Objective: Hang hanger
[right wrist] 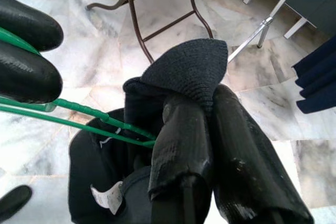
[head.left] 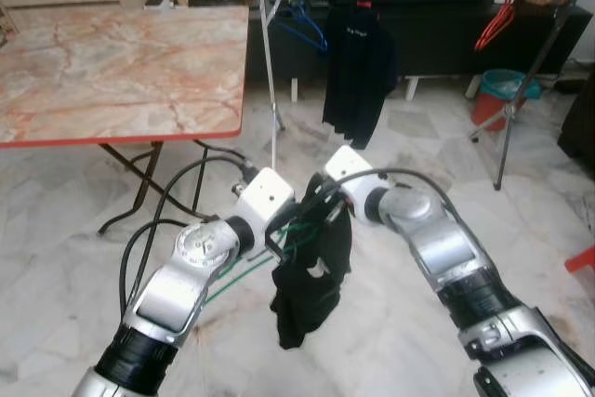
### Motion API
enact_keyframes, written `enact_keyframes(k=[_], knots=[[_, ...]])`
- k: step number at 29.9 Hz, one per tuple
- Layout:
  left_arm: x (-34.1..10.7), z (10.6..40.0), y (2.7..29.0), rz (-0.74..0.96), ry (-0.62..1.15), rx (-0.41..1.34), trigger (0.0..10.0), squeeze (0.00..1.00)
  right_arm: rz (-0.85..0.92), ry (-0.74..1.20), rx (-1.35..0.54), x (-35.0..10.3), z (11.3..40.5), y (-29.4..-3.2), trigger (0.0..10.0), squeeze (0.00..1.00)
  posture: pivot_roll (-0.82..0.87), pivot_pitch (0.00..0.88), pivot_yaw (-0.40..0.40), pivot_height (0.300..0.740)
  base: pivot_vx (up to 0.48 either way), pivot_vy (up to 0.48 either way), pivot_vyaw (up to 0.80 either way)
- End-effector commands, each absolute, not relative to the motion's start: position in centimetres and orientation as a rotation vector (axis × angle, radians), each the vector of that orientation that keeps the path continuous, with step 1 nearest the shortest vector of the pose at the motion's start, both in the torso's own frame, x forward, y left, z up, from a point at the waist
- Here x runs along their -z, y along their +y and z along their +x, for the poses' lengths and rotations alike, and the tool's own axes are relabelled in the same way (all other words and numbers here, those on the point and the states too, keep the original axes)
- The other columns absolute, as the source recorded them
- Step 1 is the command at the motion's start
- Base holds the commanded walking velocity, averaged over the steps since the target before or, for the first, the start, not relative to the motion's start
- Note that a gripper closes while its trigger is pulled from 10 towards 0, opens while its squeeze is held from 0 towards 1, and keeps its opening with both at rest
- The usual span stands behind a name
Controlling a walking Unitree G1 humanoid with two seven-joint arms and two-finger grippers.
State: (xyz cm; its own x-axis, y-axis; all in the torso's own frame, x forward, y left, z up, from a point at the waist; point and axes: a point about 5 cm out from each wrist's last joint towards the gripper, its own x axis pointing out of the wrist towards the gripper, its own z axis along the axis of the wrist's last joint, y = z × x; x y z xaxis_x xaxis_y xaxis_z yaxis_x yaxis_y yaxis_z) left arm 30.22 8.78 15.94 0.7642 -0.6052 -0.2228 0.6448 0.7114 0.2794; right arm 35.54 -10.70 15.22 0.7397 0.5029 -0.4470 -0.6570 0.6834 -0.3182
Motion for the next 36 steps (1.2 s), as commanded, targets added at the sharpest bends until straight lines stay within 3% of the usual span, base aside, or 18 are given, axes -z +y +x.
enact_keyframes(k=[1,11,16,26,36], knots=[[-16.4,30.7,8.7,0.371,0.100,0.673,10.0,0.00,-0.466,0.281,-0.669,-16.9,35.9,-10.0,10.0,0.00,0.10,0.000,0.000,0.740,0.000,0.000,0.00],[-18.3,28.1,5.9,0.111,-0.012,0.959,10.0,0.00,-0.519,0.259,-0.717,-16.6,35.6,-9.5,10.0,0.00,0.10,0.000,-0.001,0.740,0.000,0.000,0.00],[-17.7,27.1,5.7,0.148,0.017,1.057,10.0,0.00,-0.565,0.245,-0.694,-17.3,36.3,-10.2,10.0,0.00,0.10,0.000,-0.002,0.740,0.000,0.000,0.00],[-17.9,27.4,5.2,0.110,-0.012,1.033,10.0,0.00,-0.524,0.218,-0.770,-18.0,35.8,-8.6,10.0,0.00,0.09,0.000,-0.002,0.740,0.000,0.000,0.00],[-18.2,28.2,5.0,0.153,-0.066,0.949,10.0,0.00,-0.373,0.212,-0.753,-18.7,35.5,-6.8,10.0,0.00,0.09,0.000,-0.003,0.740,0.000,0.000,0.00]])
